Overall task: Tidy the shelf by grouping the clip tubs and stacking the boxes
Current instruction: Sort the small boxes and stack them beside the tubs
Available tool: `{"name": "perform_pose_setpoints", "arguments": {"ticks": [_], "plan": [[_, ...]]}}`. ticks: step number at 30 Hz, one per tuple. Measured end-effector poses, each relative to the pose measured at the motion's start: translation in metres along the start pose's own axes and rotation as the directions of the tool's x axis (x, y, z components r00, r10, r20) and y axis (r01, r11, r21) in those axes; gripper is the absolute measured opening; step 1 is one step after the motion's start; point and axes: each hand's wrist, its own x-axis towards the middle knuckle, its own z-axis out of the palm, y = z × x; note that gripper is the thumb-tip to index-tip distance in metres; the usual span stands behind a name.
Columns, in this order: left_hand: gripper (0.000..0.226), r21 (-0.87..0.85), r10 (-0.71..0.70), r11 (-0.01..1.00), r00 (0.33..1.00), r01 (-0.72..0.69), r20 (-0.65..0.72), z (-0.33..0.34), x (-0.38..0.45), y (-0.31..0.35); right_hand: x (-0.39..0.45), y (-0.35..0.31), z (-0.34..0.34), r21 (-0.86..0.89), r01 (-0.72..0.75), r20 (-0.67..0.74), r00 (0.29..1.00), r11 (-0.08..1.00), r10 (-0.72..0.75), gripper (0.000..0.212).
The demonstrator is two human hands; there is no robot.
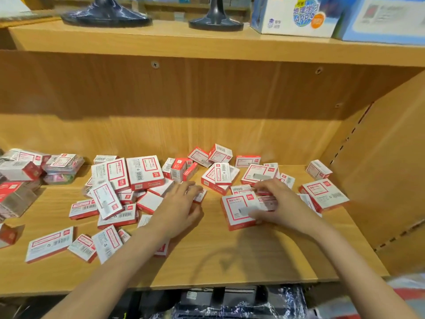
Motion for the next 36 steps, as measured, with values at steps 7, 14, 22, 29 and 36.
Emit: {"name": "perform_pose_setpoints", "arguments": {"ticks": [7, 14, 22, 29, 36], "plan": [[0.048, 0.017, 0.022, 1.0, 1.0, -0.022, 0.0, 0.002, -0.006, -0.01, 0.065, -0.034, 0.023, 0.001, -0.023, -0.026, 0.999, 1.0, 0.023, 0.066], [0.048, -0.011, 0.165, 0.986, 0.985, -0.166, -0.044, -0.006, -0.014, -0.02, 0.083, -0.035, 0.038, -0.003, -0.018, -0.103, 0.995, 1.0, 0.017, 0.05], [0.041, 0.057, 0.045, 0.998, 0.953, -0.029, -0.299, -0.017, 0.001, -0.023, 0.071, -0.017, 0.01, -0.236, -0.023, -0.02, 1.0, 0.971, 0.019, 0.044], [0.049, 0.258, -0.085, 0.956, 0.974, 0.14, -0.212, -0.012, 0.021, -0.028, 0.098, -0.049, 0.005, 0.108, -0.069, -0.155, 0.984, 0.992, 0.086, 0.058], [0.041, 0.082, -0.024, 0.996, 0.983, 0.04, -0.184, -0.019, 0.004, -0.04, 0.127, -0.065, 0.036, 0.211, -0.147, -0.314, 0.926, 0.966, 0.21, 0.038]]}}
